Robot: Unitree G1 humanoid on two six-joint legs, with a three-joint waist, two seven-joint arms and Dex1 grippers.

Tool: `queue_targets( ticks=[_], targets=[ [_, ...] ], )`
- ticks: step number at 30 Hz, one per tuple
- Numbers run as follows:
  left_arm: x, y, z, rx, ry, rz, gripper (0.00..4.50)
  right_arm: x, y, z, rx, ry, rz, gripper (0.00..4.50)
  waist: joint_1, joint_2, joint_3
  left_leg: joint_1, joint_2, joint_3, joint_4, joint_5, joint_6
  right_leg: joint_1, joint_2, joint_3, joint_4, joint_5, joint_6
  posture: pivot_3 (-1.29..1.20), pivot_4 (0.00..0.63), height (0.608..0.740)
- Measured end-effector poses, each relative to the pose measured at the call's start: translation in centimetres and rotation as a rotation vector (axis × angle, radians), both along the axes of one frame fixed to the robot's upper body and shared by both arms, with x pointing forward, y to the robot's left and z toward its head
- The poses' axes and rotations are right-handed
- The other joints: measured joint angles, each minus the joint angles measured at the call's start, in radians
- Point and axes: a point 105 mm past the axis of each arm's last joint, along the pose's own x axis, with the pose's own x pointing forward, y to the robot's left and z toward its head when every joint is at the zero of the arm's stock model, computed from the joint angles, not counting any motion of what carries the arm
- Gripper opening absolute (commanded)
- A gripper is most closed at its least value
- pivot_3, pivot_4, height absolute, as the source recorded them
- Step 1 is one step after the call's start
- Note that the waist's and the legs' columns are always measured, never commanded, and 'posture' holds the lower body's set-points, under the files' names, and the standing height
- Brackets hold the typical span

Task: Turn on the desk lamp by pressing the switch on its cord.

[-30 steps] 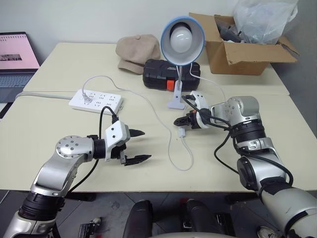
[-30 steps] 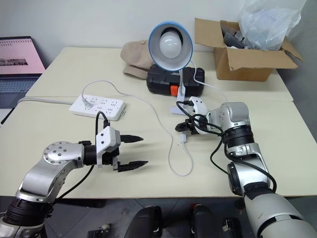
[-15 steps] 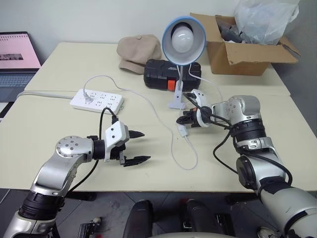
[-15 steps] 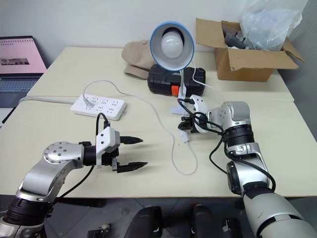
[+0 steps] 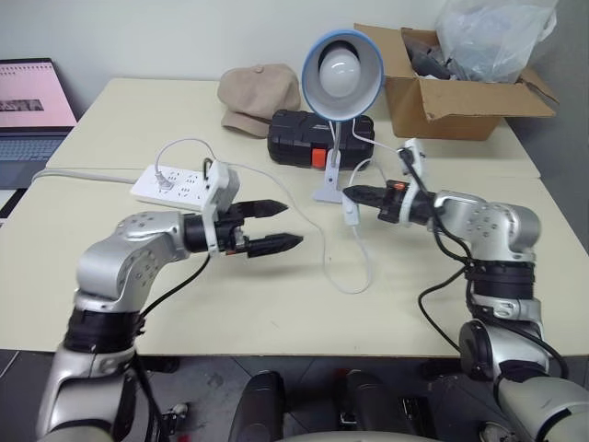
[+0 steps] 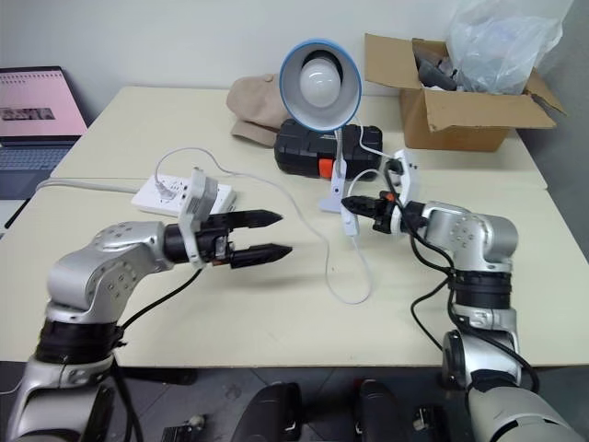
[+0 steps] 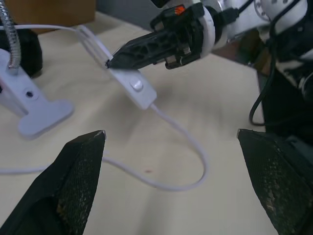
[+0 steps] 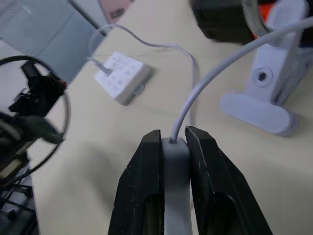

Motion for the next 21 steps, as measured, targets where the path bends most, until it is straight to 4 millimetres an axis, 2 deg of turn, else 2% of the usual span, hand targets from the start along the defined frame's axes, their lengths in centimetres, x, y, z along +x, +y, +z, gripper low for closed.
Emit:
queue_targets(
  ticks=[3,8,15,21],
  targets=[
    [0.0,-1.2,0.5,-0.042,0.04,-0.047,4.5,-1.2,-0.1,1.5,0.059,-0.063,0.055,0.35,-0.005,0.0,0.0,0.001,0.0,0.0,0.0,0.0,0.0,0.0,0.0,0.0,0.0,0.0,0.0,0.0,0.15,0.74],
    [0.0,-3.0,0.8,-0.108,0.126,-0.115,4.5,-3.0,0.6,2.9,0.095,-0.113,0.161,0.35,-0.007,0.0,0.0,0.001,0.0,0.0,0.0,0.0,0.0,0.0,0.0,0.001,0.0,0.0,0.0,0.0,0.15,0.74],
    [-0.1,-4.2,0.4,-0.144,0.168,-0.148,4.5,-4.9,1.6,3.6,0.092,-0.136,0.267,0.35,-0.005,0.0,0.0,0.001,0.0,0.0,0.0,0.0,0.0,0.0,0.0,0.001,0.0,0.0,0.0,0.0,0.15,0.74],
    [-0.4,-5.0,0.7,-0.184,0.179,-0.185,4.5,-5.6,1.7,3.6,0.093,-0.123,0.307,0.35,-0.003,0.0,0.0,0.001,0.0,0.0,0.0,0.0,0.0,0.0,0.0,0.001,0.0,0.0,0.0,0.0,0.15,0.74]
  ],
)
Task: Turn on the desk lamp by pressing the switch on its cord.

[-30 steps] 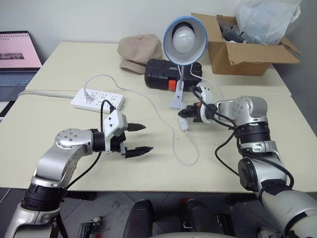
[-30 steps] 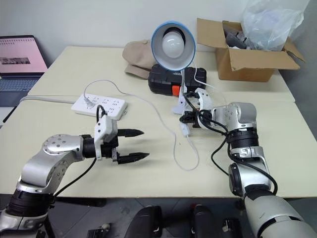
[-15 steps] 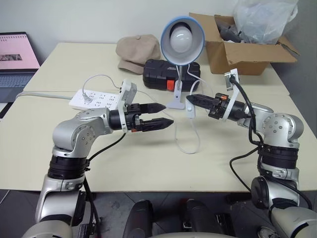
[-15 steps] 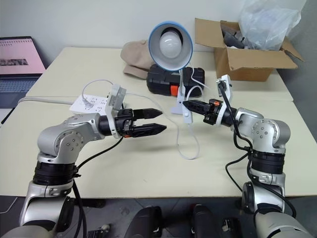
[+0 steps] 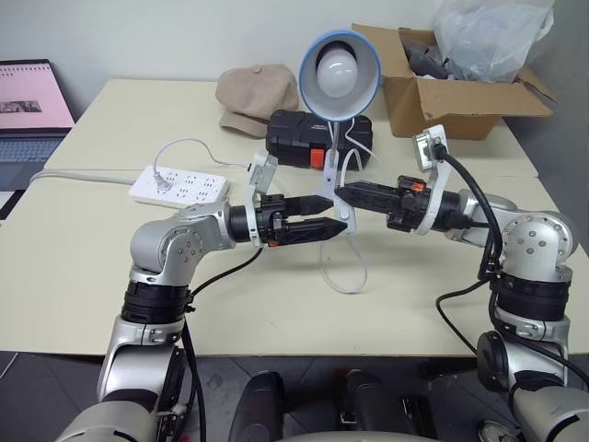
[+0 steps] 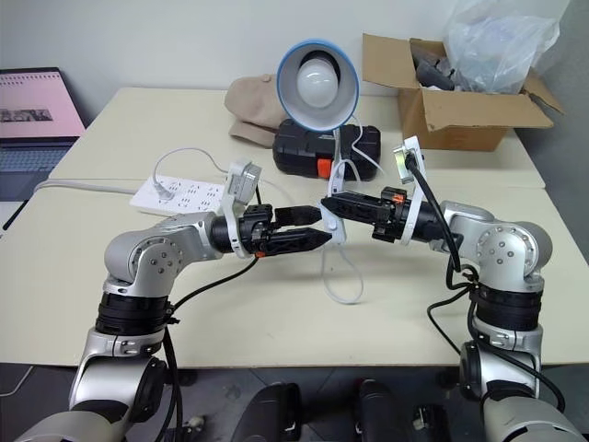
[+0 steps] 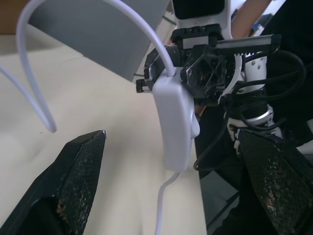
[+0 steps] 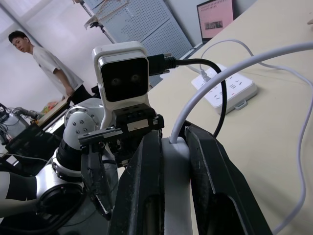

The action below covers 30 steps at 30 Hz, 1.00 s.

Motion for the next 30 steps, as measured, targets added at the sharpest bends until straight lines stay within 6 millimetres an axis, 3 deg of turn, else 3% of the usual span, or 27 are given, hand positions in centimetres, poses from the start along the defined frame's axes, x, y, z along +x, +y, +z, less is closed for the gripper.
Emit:
queue_targets(
  ticks=[11,30],
  targets=[
    [-0.5,-0.6,0.2,-0.05,0.023,-0.034,4.5,-0.3,0.0,0.2,0.005,0.012,0.01,0.35,0.0,0.0,0.0,0.0,0.0,0.0,0.0,0.0,0.0,0.0,0.0,0.0,0.0,0.0,0.0,0.0,0.15,0.74],
    [-1.4,-1.6,-0.8,-0.058,0.047,-0.103,1.03,-0.8,0.3,0.7,0.0,0.014,0.041,0.35,0.001,0.0,0.0,0.0,0.0,0.0,0.0,0.0,0.0,0.0,0.0,0.0,0.0,0.0,0.0,0.0,0.15,0.74]
  ],
)
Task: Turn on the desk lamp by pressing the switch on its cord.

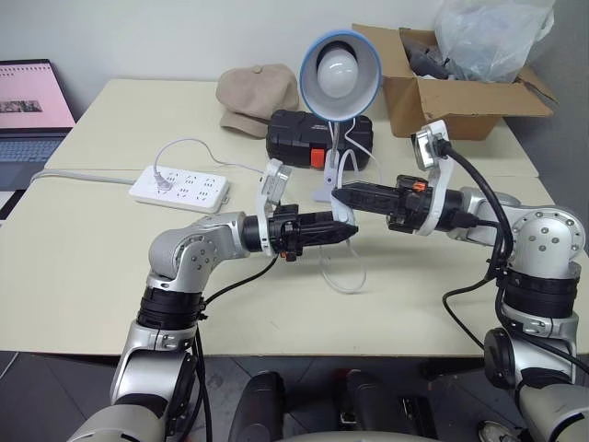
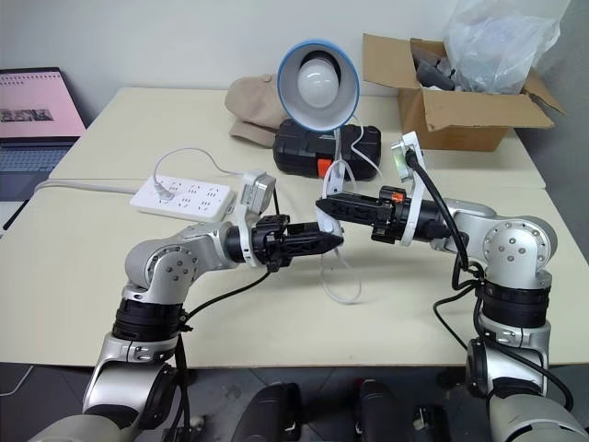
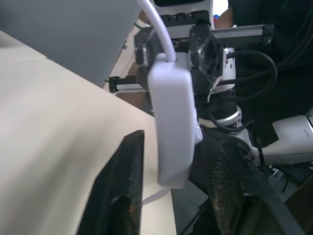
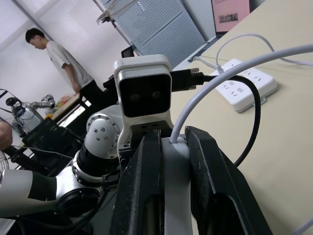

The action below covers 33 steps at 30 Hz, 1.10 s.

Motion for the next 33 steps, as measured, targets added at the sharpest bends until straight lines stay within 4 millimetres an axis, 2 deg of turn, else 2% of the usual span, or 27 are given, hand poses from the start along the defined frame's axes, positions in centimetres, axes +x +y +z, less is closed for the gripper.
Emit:
queue_targets(
  ticks=[2,4,11,13,20,24,33],
  targets=[
    [0.0,0.0,0.0,-0.001,-0.002,0.002,0.63,-0.1,0.0,0.1,0.003,-0.001,0.005,0.35,0.0,0.0,0.0,0.0,0.0,0.0,0.0,0.0,0.0,0.0,0.0,0.0,0.0,0.0,0.0,0.0,0.15,0.74],
    [0.0,0.0,0.1,-0.012,-0.008,-0.004,0.46,-0.1,0.0,0.3,0.006,-0.004,0.012,0.35,0.0,0.0,0.0,0.0,0.0,0.0,0.0,0.0,0.0,0.0,0.0,0.0,0.0,0.0,0.0,0.0,0.15,0.74],
    [0.0,-0.1,0.2,-0.019,-0.007,-0.009,0.44,-0.2,-0.1,0.4,0.007,-0.004,0.014,0.35,0.0,0.0,0.0,0.0,0.0,0.0,0.0,0.0,0.0,0.0,0.0,0.0,0.0,0.0,0.0,0.0,0.15,0.74],
    [-0.1,-0.1,0.2,-0.022,0.001,-0.012,1.14,-0.2,-0.1,0.4,0.007,-0.004,0.014,0.35,0.0,0.0,0.0,0.0,0.0,0.0,0.0,0.0,0.0,0.0,0.0,0.0,0.0,0.0,0.0,0.0,0.15,0.74],
    [0.1,0.7,-0.1,-0.014,0.032,0.0,2.5,-0.1,-0.1,0.3,-0.004,-0.002,0.007,0.35,0.0,0.0,0.0,0.0,0.0,0.0,0.0,0.0,0.0,0.0,0.0,0.0,0.0,0.0,0.0,0.0,0.15,0.74],
    [-0.9,0.9,-0.2,-0.021,0.052,-0.039,2.51,-0.1,-0.4,0.2,-0.018,-0.004,0.0,0.35,0.0,0.0,0.0,0.0,0.0,0.0,0.0,0.0,0.0,0.0,0.0,0.0,0.0,0.0,0.0,0.0,0.15,0.74],
    [-0.9,0.6,0.1,-0.058,0.096,-0.034,2.51,-0.2,-0.3,0.1,-0.025,-0.004,0.011,0.35,0.001,0.0,0.0,0.0,0.0,0.0,0.0,0.0,0.0,0.0,0.0,0.0,0.0,0.0,0.0,0.0,0.15,0.74]
  ],
)
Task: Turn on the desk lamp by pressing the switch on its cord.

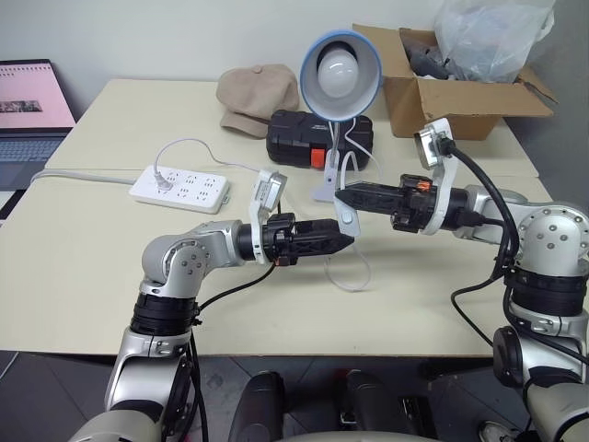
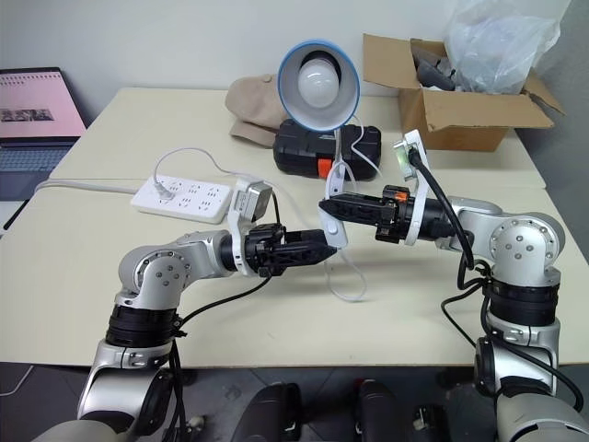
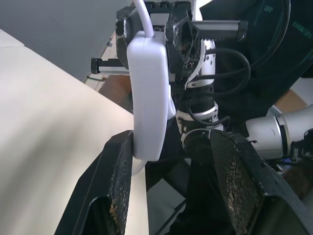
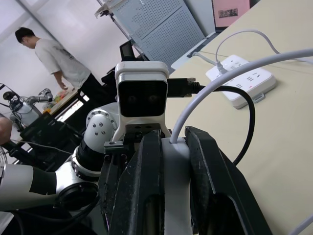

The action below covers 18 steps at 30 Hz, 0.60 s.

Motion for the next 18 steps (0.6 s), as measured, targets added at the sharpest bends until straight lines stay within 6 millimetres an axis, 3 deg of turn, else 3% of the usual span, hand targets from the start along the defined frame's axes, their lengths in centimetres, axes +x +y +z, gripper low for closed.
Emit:
queue_targets(
  ticks=[13,18],
  targets=[
    [0.26,-0.47,0.62,-0.038,0.006,0.005,2.51,-0.04,0.02,-0.05,-0.004,0.002,0.003,0.35,0.0,0.0,0.0,0.0,0.0,0.0,0.0,0.0,0.0,0.0,0.0,0.0,0.0,0.0,0.0,0.0,0.15,0.74],
    [0.27,-0.4,0.52,-0.03,0.005,0.007,1.8,-0.17,0.16,-0.07,-0.004,0.004,0.014,0.35,0.0,0.0,0.0,0.0,0.0,0.0,0.0,0.0,0.0,0.0,0.0,0.0,0.0,0.0,0.0,0.0,0.15,0.74]
  ],
)
